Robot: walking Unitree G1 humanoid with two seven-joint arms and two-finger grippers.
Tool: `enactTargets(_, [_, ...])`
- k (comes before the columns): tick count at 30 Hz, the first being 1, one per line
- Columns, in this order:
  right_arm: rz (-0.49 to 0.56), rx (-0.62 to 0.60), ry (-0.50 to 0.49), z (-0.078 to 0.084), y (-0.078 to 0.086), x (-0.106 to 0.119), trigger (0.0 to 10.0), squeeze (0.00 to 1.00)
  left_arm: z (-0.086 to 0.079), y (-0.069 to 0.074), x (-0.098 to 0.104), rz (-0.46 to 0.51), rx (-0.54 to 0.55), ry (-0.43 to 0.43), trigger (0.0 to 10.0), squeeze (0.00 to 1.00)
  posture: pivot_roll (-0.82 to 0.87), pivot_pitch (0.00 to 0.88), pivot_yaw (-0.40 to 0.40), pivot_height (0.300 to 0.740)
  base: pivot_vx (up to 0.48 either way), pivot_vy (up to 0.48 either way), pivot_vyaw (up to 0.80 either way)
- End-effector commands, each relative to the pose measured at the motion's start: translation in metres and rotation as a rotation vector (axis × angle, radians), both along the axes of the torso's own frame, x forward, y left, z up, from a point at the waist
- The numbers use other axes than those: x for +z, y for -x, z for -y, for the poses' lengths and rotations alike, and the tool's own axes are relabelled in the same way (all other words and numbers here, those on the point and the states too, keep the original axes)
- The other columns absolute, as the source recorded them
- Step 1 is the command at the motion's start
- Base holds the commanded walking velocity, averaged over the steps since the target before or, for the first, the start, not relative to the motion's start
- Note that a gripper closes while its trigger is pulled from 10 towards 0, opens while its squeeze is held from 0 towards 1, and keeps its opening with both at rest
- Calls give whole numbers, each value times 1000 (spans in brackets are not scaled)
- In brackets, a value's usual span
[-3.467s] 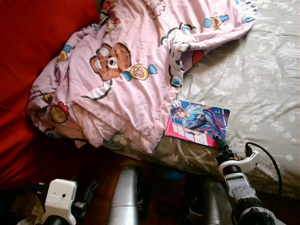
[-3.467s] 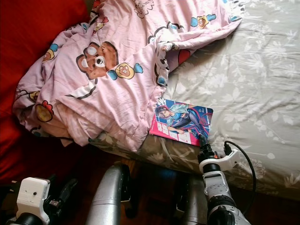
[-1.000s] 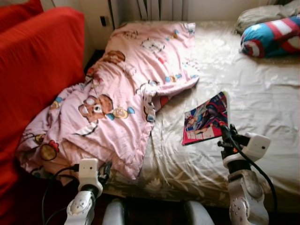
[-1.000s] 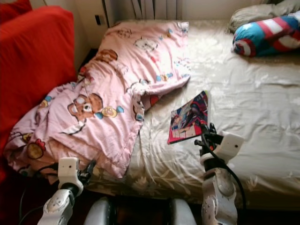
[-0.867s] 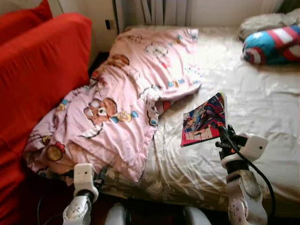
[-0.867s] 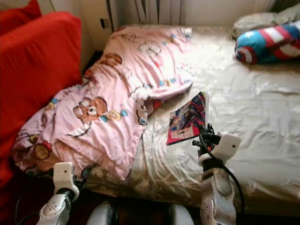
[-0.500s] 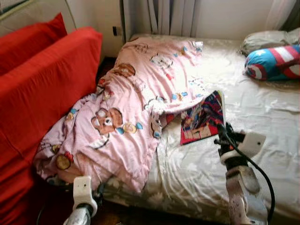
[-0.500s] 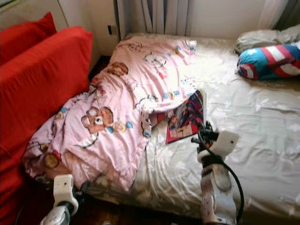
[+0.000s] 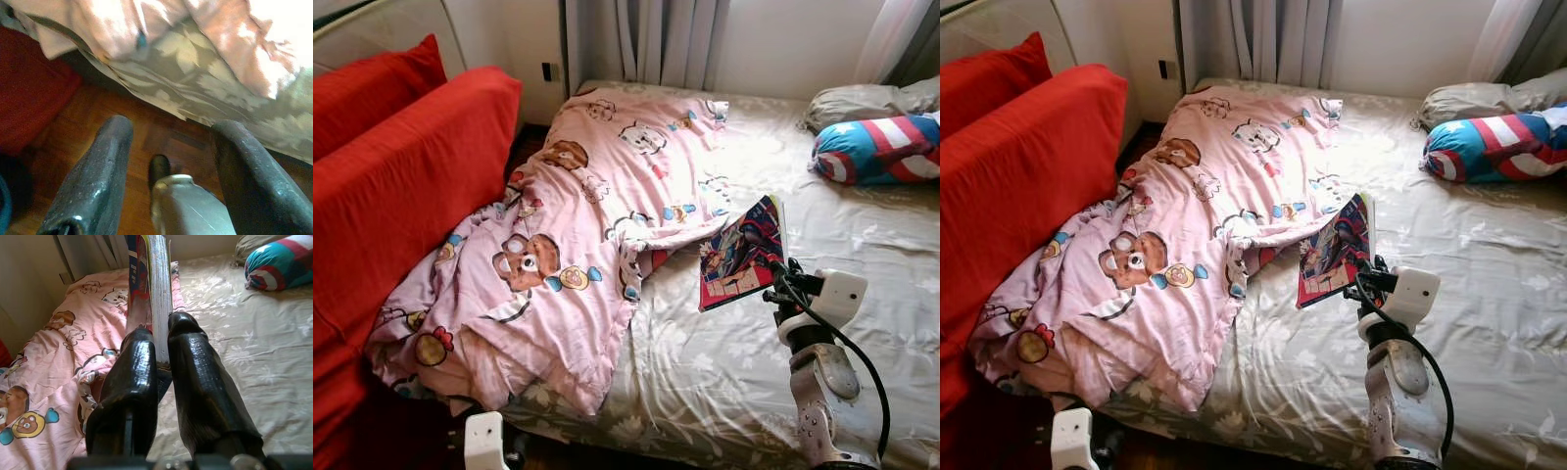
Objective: Clean up the room
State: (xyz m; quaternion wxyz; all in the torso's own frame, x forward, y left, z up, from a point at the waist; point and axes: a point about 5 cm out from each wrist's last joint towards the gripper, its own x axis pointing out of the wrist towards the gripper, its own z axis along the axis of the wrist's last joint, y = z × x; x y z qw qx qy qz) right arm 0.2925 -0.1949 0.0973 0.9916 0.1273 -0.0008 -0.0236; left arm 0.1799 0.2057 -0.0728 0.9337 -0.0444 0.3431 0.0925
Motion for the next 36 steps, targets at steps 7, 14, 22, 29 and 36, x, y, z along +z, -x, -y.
enactTargets(7, [35, 9, 29, -6, -13, 11, 10000, 0, -2, 9, -6, -46, 3, -13, 10000, 0, -29, 80, -102, 740, 0, 0, 0])
enactTargets(14, [0, -3, 26, -9, -10, 1, 10000, 0, -11, 11, -5, -62, -13, -58, 10000, 0, -24, 78, -71, 740, 0, -59, 0])
enactTargets(22, [-44, -48, 8, -9, -3, -8, 10000, 0, -17, 11, -4, -68, -19, -70, 10000, 0, -37, 89, -58, 740, 0, -318, -159])
enactTargets(29, [-37, -61, 9, -10, -1, -9, 10000, 0, -15, 11, -5, -79, -34, -76, 10000, 0, -40, 93, -46, 740, 0, -309, -329])
enactTargets(36, [-31, -38, 11, -17, -8, -6, 10000, 0, -19, 11, -5, -89, -29, -80, 10000, 0, -31, 93, -47, 740, 0, -309, 0])
